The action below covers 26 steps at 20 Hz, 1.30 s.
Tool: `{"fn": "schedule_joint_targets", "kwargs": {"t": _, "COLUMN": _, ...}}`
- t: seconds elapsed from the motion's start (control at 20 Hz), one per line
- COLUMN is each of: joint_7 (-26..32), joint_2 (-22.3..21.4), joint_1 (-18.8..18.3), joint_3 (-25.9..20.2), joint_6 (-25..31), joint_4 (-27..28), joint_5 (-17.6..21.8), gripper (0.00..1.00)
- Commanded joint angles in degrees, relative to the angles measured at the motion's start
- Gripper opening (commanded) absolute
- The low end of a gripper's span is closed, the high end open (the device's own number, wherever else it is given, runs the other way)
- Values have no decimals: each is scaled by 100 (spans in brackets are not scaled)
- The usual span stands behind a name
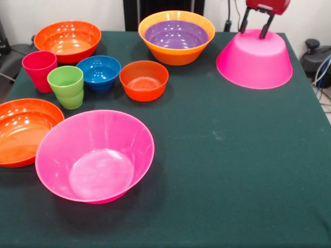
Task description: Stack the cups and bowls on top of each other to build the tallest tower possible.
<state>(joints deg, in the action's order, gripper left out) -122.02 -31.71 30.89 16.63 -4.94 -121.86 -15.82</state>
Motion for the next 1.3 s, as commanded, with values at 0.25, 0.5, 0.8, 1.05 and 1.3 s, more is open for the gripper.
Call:
{"fn": "schedule_joint_targets", "kwargs": {"t": 0.25, "joint_7": -1338, "joint_2": 2407, "joint_1": 495, "joint_3": -277, "joint_6": -1451, "joint_4": 1534, "joint_5": -1325, "gripper": 100}}
{"fn": "schedule_joint_targets", "kwargs": {"t": 0.5, "joint_7": -1253, "joint_2": 2613, "joint_1": 580, "joint_3": -260, "joint_6": -1791, "joint_4": 1675, "joint_5": -1566, "gripper": 100}}
{"fn": "schedule_joint_targets", "kwargs": {"t": 0.8, "joint_7": -1027, "joint_2": 2648, "joint_1": 449, "joint_3": -309, "joint_6": -2054, "joint_4": 1707, "joint_5": -1573, "gripper": 100}}
{"fn": "schedule_joint_targets", "kwargs": {"t": 1.05, "joint_7": -845, "joint_2": 2756, "joint_1": 510, "joint_3": -286, "joint_6": -2193, "joint_4": 1797, "joint_5": -1913, "gripper": 100}}
{"fn": "schedule_joint_targets", "kwargs": {"t": 1.3, "joint_7": -589, "joint_2": 2876, "joint_1": 636, "joint_3": -224, "joint_6": -2178, "joint_4": 1890, "joint_5": -2392, "gripper": 100}}
